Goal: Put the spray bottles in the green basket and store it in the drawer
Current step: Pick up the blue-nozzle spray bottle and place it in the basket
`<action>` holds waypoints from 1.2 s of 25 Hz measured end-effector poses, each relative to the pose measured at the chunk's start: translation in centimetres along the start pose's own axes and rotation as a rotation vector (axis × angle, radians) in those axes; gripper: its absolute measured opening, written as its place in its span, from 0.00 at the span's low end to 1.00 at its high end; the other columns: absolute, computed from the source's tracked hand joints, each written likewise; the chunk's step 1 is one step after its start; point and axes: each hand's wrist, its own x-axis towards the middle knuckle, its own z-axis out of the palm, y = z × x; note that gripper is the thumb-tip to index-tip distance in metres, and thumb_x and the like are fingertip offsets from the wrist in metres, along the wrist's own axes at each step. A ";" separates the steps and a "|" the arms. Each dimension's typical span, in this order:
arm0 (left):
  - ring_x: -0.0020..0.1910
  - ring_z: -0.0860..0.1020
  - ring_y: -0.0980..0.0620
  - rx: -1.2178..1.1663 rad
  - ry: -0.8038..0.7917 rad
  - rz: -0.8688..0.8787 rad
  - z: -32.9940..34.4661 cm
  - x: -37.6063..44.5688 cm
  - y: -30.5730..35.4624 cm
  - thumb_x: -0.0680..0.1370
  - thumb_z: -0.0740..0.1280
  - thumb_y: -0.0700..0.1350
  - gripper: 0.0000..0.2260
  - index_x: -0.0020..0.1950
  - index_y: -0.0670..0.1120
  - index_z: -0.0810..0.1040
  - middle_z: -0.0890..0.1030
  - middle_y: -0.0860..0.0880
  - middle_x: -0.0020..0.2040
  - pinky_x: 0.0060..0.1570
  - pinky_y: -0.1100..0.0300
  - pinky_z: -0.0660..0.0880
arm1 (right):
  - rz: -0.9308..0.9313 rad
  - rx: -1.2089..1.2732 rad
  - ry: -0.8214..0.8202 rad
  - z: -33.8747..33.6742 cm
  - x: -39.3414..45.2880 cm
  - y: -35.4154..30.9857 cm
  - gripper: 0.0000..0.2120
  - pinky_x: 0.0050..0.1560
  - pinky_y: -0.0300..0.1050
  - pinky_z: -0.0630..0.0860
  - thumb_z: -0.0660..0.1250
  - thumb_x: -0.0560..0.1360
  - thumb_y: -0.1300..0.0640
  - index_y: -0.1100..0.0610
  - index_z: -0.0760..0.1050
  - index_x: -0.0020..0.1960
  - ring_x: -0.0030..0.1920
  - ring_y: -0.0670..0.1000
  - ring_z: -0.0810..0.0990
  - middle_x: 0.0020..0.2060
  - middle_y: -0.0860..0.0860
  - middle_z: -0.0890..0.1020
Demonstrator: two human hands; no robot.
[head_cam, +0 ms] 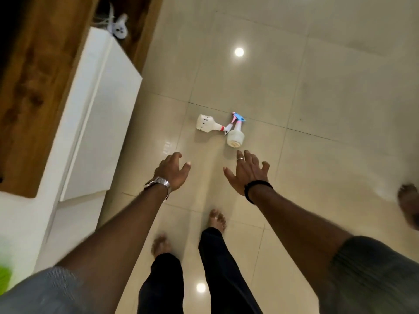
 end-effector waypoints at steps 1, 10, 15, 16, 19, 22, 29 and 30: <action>0.69 0.72 0.41 0.030 -0.010 0.039 0.3 1.4 2.4 0.80 0.60 0.58 0.23 0.72 0.48 0.69 0.73 0.46 0.72 0.67 0.46 0.70 | 0.026 0.006 0.018 -0.7 0.8 1.6 0.36 0.73 0.65 0.58 0.52 0.79 0.35 0.55 0.56 0.80 0.77 0.55 0.62 0.78 0.54 0.63; 0.68 0.72 0.41 0.261 -0.117 0.201 3.7 10.0 12.0 0.79 0.58 0.59 0.25 0.72 0.48 0.67 0.73 0.45 0.72 0.62 0.48 0.69 | 0.164 0.095 0.037 -2.6 7.3 8.7 0.35 0.71 0.65 0.59 0.53 0.80 0.36 0.55 0.56 0.80 0.76 0.55 0.63 0.77 0.54 0.63; 0.69 0.72 0.41 0.289 -0.222 0.174 6.6 16.3 13.2 0.79 0.58 0.59 0.26 0.73 0.47 0.66 0.72 0.45 0.73 0.62 0.47 0.70 | 0.213 0.087 -0.027 -1.3 14.0 11.4 0.34 0.71 0.66 0.59 0.53 0.80 0.37 0.56 0.56 0.80 0.76 0.56 0.63 0.77 0.54 0.64; 0.69 0.71 0.40 0.283 -0.242 0.161 7.3 18.1 13.7 0.79 0.58 0.59 0.26 0.74 0.47 0.66 0.71 0.45 0.73 0.63 0.47 0.70 | 0.220 0.092 -0.049 -0.8 16.1 11.9 0.34 0.71 0.66 0.60 0.53 0.80 0.38 0.56 0.57 0.80 0.76 0.56 0.63 0.77 0.55 0.65; 0.70 0.70 0.40 0.243 -0.301 0.105 9.9 23.6 14.3 0.80 0.59 0.57 0.26 0.75 0.47 0.64 0.71 0.44 0.74 0.65 0.47 0.70 | 0.232 0.124 -0.107 1.8 23.1 12.5 0.33 0.71 0.66 0.60 0.53 0.81 0.38 0.57 0.58 0.79 0.75 0.56 0.65 0.76 0.55 0.67; 0.72 0.69 0.41 0.195 -0.366 0.074 13.2 28.8 14.0 0.80 0.59 0.55 0.26 0.77 0.51 0.62 0.70 0.45 0.74 0.67 0.44 0.70 | 0.244 0.210 -0.161 4.9 30.3 11.9 0.33 0.70 0.64 0.61 0.52 0.81 0.39 0.57 0.59 0.79 0.73 0.57 0.68 0.74 0.55 0.69; 0.72 0.70 0.42 -0.118 -0.507 -0.177 21.2 37.6 13.1 0.82 0.55 0.56 0.25 0.78 0.50 0.60 0.67 0.44 0.77 0.71 0.45 0.69 | 0.359 0.516 -0.271 12.8 40.9 10.7 0.32 0.67 0.58 0.68 0.52 0.81 0.39 0.59 0.62 0.77 0.71 0.62 0.70 0.73 0.59 0.70; 0.71 0.71 0.41 -0.184 -0.520 -0.242 22.3 38.8 13.2 0.82 0.54 0.57 0.25 0.78 0.49 0.61 0.67 0.43 0.76 0.69 0.44 0.71 | 0.396 0.567 -0.295 14.0 42.0 10.8 0.32 0.67 0.57 0.69 0.52 0.82 0.39 0.58 0.63 0.77 0.71 0.62 0.70 0.73 0.59 0.70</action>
